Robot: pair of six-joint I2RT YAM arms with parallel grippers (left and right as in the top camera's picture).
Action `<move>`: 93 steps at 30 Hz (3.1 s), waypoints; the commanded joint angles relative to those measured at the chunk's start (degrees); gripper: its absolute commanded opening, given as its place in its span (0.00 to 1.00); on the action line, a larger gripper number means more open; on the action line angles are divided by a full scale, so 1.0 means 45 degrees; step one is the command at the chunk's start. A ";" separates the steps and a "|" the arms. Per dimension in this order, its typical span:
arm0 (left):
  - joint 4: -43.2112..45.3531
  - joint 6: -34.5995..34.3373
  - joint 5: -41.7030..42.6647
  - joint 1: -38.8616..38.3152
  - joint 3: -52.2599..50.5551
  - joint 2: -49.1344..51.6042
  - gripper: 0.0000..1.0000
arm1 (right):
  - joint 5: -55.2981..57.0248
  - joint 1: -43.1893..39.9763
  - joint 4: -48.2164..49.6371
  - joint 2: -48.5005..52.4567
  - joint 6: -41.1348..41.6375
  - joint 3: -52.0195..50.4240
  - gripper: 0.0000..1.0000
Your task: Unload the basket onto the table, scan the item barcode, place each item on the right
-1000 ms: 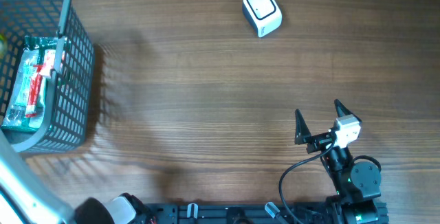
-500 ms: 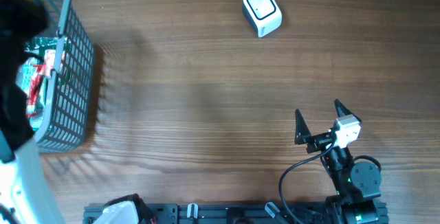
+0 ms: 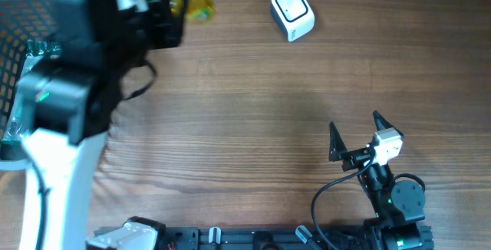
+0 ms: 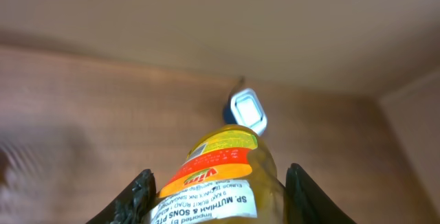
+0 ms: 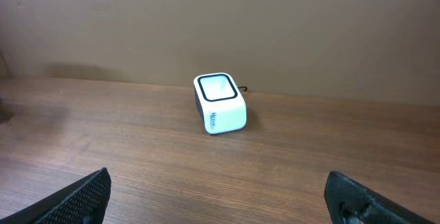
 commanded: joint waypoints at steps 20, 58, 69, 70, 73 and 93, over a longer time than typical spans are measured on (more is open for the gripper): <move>-0.1059 -0.6853 -0.5421 -0.5207 -0.0238 0.5926 0.39 | 0.0165 -0.0063 0.0029 -0.0029 0.0073 -0.0010 1.00; -0.1103 -1.3211 -0.6955 -0.8563 -0.0262 0.9559 0.38 | 0.0165 -0.0063 0.0029 -0.0029 0.0078 -0.0010 1.00; -0.1103 -1.3100 -0.6674 -0.8563 -0.0262 0.9627 0.47 | 0.0165 -0.0063 0.0029 -0.0029 0.0078 -0.0010 1.00; -0.1103 -1.3100 -0.6669 -0.8563 -0.0262 0.9627 0.47 | 0.0165 -0.0063 0.0029 -0.0029 0.0078 -0.0010 1.00; -0.1107 -1.3100 -0.6669 -0.8563 -0.0262 0.9636 0.55 | 0.0165 -0.0063 0.0029 -0.0029 0.0078 -0.0010 1.00; -0.1277 -1.0724 -0.7072 -0.8514 -0.0185 0.9360 1.00 | 0.0165 -0.0063 0.0029 -0.0029 0.0078 -0.0010 1.00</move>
